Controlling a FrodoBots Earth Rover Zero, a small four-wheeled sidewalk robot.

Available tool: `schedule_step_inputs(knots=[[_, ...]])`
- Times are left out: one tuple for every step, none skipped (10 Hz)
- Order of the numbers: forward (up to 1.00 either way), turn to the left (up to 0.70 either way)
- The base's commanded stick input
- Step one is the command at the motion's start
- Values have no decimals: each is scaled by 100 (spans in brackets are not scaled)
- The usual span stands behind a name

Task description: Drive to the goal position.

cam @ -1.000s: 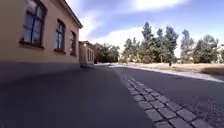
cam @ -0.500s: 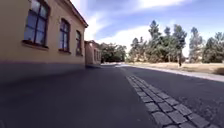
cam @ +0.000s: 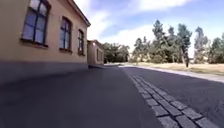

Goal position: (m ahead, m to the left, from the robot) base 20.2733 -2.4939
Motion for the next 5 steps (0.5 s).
schedule_step_inputs(knots=[[70,0],[70,0],[70,0],[70,0],[70,0]])
